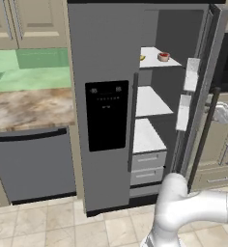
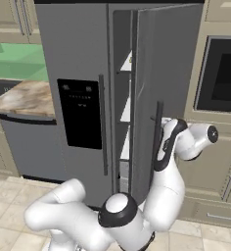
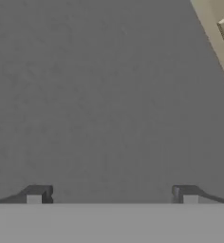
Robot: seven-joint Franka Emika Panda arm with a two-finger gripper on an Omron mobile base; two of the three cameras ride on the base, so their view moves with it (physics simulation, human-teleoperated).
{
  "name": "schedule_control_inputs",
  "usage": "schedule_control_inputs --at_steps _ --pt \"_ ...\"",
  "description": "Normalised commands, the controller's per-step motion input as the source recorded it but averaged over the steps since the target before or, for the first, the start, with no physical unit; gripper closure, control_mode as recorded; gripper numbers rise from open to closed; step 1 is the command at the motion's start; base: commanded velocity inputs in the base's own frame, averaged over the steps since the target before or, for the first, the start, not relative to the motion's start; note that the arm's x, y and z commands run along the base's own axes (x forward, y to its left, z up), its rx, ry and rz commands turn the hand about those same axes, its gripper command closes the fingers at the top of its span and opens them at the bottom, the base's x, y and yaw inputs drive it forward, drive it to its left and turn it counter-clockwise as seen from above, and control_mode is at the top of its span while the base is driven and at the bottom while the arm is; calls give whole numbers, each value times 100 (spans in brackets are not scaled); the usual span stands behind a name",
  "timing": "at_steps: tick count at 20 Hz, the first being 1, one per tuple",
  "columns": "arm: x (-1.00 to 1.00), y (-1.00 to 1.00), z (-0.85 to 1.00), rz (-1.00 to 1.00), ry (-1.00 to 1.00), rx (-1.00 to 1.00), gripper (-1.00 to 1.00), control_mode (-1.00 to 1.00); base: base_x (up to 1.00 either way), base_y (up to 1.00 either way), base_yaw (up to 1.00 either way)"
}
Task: Pick up the frozen steak from the freezer, place it on any shelf in the fridge, and close the fridge and freezer doors when done.
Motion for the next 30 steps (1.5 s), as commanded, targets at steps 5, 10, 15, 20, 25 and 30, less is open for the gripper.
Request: schedule_control_inputs --at_steps 5,10,15,20,25,30 --pt "36 100 3 0 -7 11 -100 -100 0 0 0" --pt "42 88 11 0 -5 15 -100 -100 0 0 0" --pt "53 64 17 -1 -2 18 -100 -100 0 0 0" --pt "68 25 10 -9 0 13 -100 -100 0 0 0" --pt "85 0 0 -14 0 0 -100 -100 0 0 0" --pt "78 0 0 -16 1 -1 -100 -100 0 0 0"
